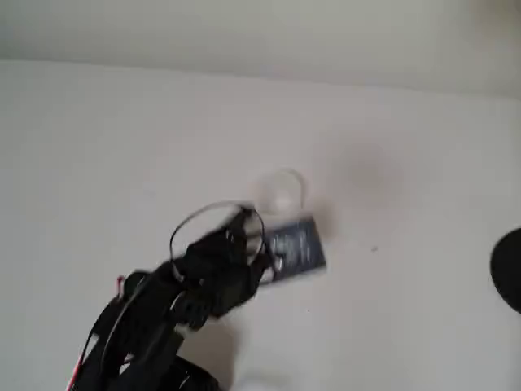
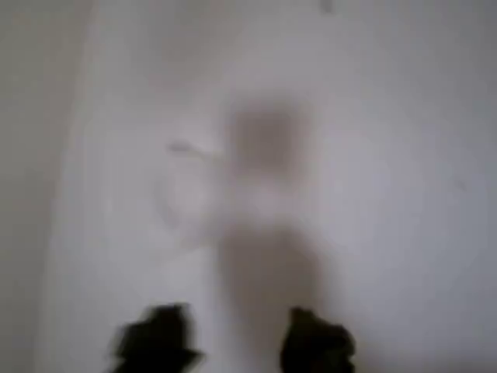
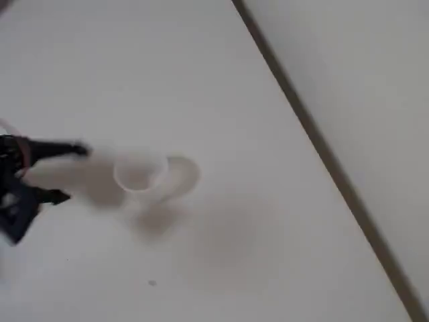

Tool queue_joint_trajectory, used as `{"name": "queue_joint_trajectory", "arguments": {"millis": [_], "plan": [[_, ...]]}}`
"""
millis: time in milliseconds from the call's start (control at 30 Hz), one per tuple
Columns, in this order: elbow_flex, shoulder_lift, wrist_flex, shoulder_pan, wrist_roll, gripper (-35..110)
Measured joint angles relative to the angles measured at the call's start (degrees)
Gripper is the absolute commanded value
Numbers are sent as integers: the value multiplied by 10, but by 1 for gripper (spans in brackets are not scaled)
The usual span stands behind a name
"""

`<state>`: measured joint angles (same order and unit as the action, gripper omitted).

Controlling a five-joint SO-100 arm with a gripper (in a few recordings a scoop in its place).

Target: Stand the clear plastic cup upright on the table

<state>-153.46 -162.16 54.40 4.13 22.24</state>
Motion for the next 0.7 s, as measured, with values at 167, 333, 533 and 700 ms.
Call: {"name": "queue_joint_trajectory", "arguments": {"millis": [167, 333, 533, 700], "plan": [[-33, -100, 118, -1, -78, 0], [-93, -220, 162, -1, -117, 0], [-143, -249, 178, -1, -126, 0], [-170, -262, 169, 11, -139, 0]]}}
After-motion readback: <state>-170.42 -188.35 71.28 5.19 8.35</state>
